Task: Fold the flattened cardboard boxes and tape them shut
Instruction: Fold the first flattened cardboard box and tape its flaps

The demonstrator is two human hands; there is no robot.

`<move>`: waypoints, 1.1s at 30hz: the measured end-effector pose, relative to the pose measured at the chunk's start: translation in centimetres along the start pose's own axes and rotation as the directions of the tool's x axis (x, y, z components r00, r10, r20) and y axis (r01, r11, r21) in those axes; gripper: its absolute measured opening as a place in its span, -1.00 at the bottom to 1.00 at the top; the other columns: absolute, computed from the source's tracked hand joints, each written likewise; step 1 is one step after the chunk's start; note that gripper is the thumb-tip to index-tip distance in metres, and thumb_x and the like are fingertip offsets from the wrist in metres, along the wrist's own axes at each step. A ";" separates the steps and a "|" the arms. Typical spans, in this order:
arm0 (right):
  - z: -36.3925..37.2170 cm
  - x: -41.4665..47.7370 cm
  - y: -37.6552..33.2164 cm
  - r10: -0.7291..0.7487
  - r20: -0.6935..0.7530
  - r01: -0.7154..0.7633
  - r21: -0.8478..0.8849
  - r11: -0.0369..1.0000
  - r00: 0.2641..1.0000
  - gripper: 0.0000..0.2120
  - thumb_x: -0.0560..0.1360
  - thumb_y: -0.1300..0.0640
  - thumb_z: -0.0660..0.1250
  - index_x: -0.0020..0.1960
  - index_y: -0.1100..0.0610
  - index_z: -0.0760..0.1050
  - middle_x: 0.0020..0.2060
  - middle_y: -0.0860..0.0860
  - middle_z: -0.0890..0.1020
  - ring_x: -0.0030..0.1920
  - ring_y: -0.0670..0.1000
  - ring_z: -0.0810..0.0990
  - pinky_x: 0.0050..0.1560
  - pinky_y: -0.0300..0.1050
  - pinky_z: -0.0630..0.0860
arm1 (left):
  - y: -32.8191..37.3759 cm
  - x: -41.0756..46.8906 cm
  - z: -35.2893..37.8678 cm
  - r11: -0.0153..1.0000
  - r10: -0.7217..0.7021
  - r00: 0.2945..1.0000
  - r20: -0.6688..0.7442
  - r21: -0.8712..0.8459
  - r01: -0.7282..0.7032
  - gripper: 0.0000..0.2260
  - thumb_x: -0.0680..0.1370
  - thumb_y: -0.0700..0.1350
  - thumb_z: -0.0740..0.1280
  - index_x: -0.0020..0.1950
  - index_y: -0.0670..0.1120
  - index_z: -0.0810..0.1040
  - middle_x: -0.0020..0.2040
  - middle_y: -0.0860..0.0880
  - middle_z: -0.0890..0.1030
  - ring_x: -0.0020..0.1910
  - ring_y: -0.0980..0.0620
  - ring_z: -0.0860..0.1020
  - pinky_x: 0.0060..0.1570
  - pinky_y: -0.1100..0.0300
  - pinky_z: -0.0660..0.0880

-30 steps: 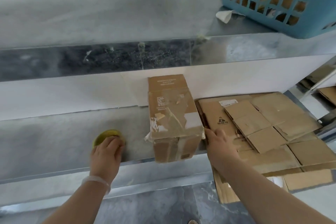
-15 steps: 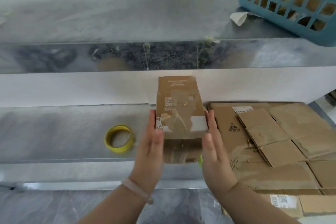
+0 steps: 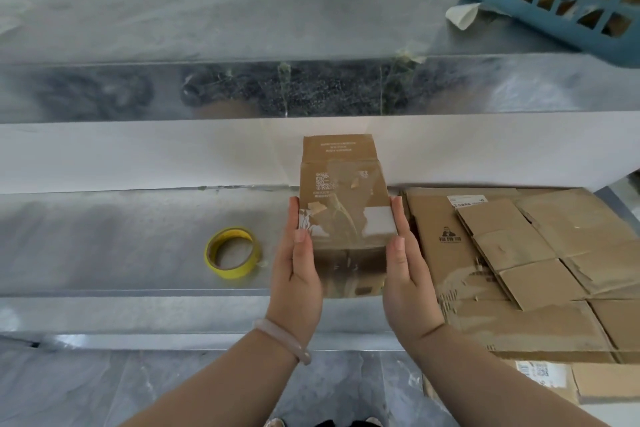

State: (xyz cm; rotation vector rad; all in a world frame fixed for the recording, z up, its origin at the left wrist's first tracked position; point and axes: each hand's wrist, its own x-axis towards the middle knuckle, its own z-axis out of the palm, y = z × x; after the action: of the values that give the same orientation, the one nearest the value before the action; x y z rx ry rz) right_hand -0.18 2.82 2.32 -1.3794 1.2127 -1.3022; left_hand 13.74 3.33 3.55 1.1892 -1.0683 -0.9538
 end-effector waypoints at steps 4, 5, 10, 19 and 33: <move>-0.7 0.3 0.7 -0.074 0.046 0.082 -0.207 0.975 0.996 -0.54 0.60 -0.32 -0.08 0.49 -0.44 -0.02 0.43 -0.43 0.27 0.46 -0.26 0.24 0.39 -0.43 0.17 | -1.4 0.2 -1.7 0.951 0.178 0.978 0.111 0.237 -0.200 -0.47 0.64 0.20 0.02 0.56 0.04 0.06 0.49 0.19 0.30 0.47 0.11 0.28 0.43 0.02 0.28; -1.0 0.4 1.0 -0.099 0.053 0.110 -0.267 0.958 0.994 -0.53 0.60 -0.32 -0.09 0.49 -0.44 -0.05 0.44 -0.35 0.31 0.44 -0.22 0.29 0.38 -0.40 0.22 | -1.8 0.6 -2.4 0.921 0.206 0.968 0.143 0.307 -0.242 -0.47 0.63 0.21 0.02 0.56 0.04 0.07 0.49 0.16 0.32 0.46 0.10 0.31 0.41 0.04 0.31; -2.5 1.1 1.1 -0.139 0.150 0.191 -0.422 0.886 0.979 -0.51 0.63 -0.23 -0.10 0.54 -0.23 -0.07 0.50 -0.23 0.23 0.45 -0.13 0.29 0.43 -0.30 0.21 | -1.7 2.3 -4.8 0.811 0.239 0.919 0.314 0.456 -0.366 -0.50 0.66 0.15 0.00 0.55 -0.03 0.07 0.52 -0.02 0.27 0.49 0.08 0.27 0.42 0.07 0.29; -1.5 -0.3 -1.7 0.250 0.328 -0.217 -0.135 0.967 0.911 -0.41 0.52 -0.33 -0.09 0.51 -0.39 -0.18 0.46 -0.49 -0.09 0.50 -0.35 -0.18 0.51 -0.25 -0.17 | 2.0 0.2 -2.2 0.986 -0.028 0.995 0.094 0.163 0.012 -0.50 0.50 0.23 0.23 0.43 0.34 0.19 0.18 0.44 0.51 0.22 0.40 0.45 0.20 0.38 0.44; 2.7 -1.0 -0.4 0.147 0.112 -0.126 -0.177 0.976 0.983 -0.42 0.58 -0.23 0.00 0.58 -0.18 0.03 0.36 -0.32 0.36 0.36 -0.32 0.29 0.35 -0.28 0.25 | 0.0 -0.7 -4.5 0.979 0.057 0.998 0.030 0.192 -0.062 -0.57 0.61 0.10 0.08 0.48 0.21 0.13 0.36 0.24 0.39 0.32 0.27 0.41 0.30 0.29 0.39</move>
State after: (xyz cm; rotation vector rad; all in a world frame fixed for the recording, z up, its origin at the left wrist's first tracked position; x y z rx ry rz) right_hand 2.60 3.77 2.35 -1.4469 1.3321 -1.0223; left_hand 17.91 5.03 3.25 1.2988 -1.2312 -0.8343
